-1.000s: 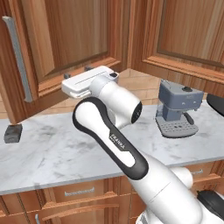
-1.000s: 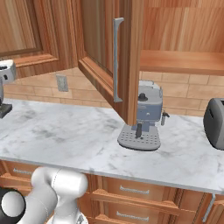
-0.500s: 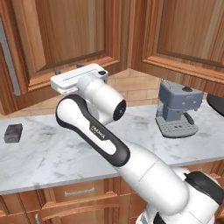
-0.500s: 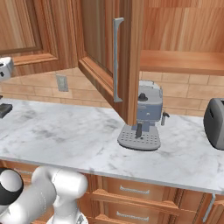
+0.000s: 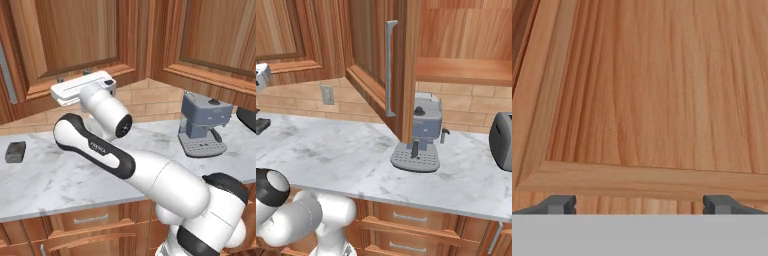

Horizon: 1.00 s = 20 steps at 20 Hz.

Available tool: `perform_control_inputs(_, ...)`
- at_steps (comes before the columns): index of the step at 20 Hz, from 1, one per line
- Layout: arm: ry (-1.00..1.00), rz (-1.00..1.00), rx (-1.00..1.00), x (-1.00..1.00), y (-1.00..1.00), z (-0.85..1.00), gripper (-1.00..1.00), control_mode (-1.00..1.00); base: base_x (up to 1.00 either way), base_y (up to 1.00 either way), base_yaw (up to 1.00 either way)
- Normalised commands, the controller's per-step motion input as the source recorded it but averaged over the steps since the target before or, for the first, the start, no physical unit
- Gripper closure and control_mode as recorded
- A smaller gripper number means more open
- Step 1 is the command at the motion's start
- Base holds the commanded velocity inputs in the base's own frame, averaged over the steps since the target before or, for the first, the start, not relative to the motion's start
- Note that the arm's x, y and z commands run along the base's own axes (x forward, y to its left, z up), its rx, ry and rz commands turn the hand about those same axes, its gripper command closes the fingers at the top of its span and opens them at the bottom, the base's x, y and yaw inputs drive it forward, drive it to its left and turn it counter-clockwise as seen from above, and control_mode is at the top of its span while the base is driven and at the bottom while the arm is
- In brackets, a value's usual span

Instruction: Close all open cabinet doors.

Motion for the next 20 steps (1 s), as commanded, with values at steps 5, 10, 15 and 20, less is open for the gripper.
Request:
perform_control_inputs(5, 0.03, -0.14, 0.00, 0.23, 0.00, 0.31, -1.00, -1.00, 0.00, 0.00, 0.00)
perform_control_inputs(10, 0.07, -0.18, 0.00, 0.13, 0.00, 0.41, -1.00, -1.00, 0.00, 0.00, 0.00)
perform_control_inputs(15, 0.09, -0.20, 0.00, 0.02, 0.00, 0.35, -1.00, -1.00, 0.00, 0.00, 0.00)
perform_control_inputs(20, 0.09, -0.23, 0.00, 0.00, 0.00, 0.24, -1.00, -1.00, 0.00, 0.00, 0.00)
